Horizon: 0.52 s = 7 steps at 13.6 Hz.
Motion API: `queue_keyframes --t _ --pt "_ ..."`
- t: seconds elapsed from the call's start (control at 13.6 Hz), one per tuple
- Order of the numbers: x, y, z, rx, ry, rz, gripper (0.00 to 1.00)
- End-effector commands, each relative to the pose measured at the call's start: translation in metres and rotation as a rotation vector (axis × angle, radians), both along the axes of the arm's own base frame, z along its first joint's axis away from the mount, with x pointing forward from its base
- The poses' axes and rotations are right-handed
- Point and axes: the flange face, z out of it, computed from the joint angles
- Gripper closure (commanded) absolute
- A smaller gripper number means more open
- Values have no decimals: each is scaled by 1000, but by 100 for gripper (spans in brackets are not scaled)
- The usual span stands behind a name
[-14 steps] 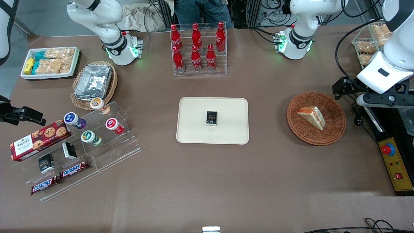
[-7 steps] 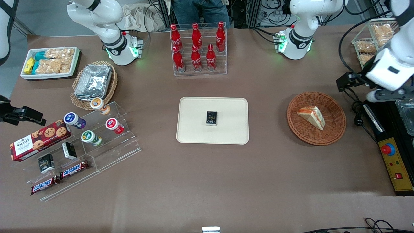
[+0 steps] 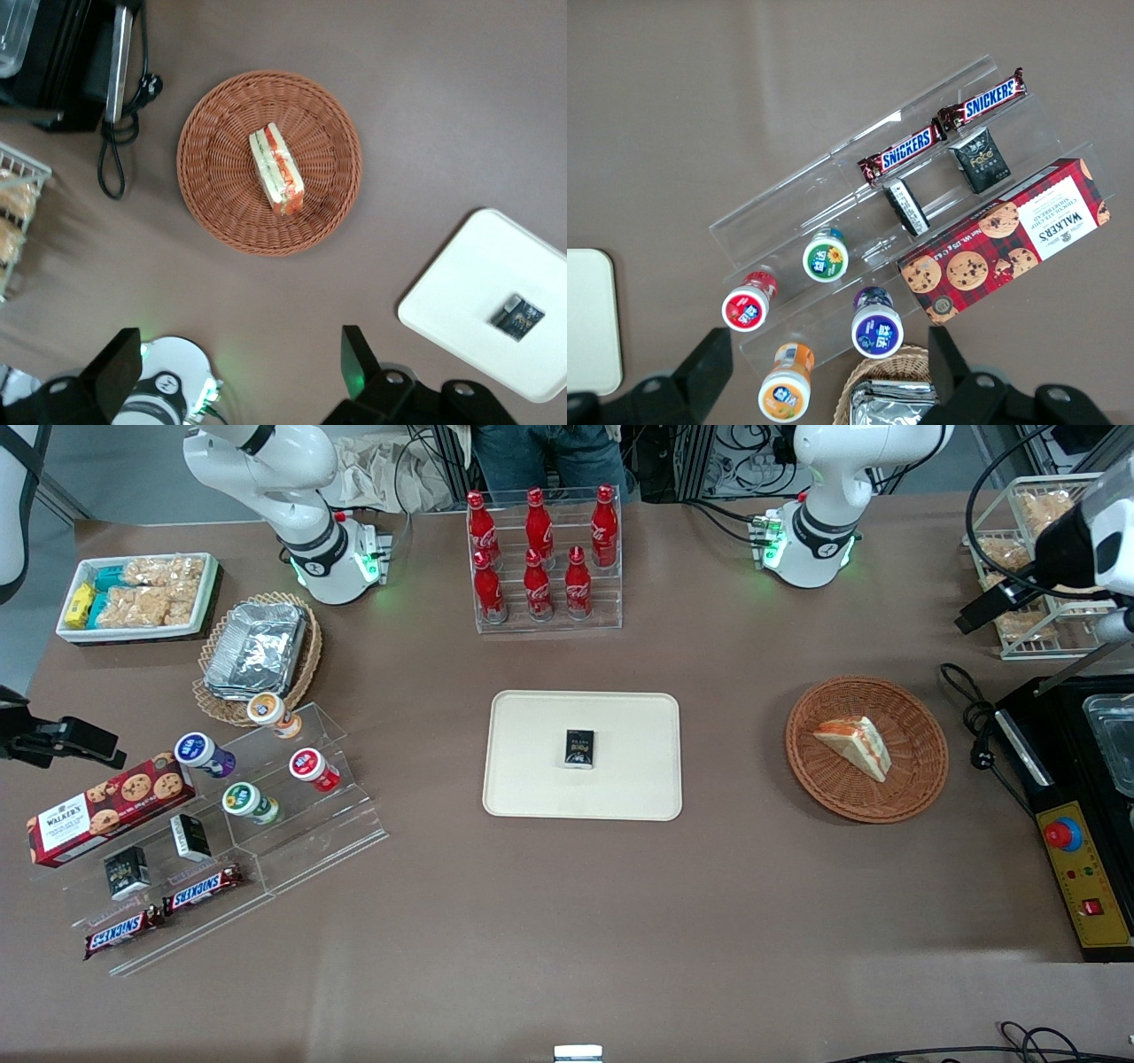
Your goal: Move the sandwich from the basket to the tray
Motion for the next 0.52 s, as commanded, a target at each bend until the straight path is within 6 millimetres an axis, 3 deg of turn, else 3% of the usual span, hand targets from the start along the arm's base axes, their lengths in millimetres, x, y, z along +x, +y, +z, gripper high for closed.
queue_keyframes --t 0.0,0.44 --pt "-4 -5 -47 56 3 118 0" --pt "-7 -8 -215 167 23 294 0"
